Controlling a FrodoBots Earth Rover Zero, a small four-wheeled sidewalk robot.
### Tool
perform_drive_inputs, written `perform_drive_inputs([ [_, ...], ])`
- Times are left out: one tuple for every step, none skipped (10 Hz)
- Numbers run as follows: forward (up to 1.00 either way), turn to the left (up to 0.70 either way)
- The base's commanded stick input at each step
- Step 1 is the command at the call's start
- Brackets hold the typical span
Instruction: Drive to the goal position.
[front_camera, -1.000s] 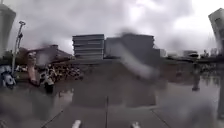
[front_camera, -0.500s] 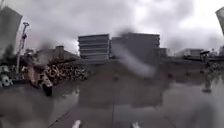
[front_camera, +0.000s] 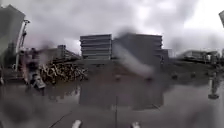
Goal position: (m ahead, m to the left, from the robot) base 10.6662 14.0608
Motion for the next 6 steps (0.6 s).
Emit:
perform_drive_inputs([
  [0.70, 0.00],
  [0.70, 0.00],
  [0.70, 0.00],
  [0.70, 0.00],
  [0.70, 0.00],
  [0.70, 0.00],
])
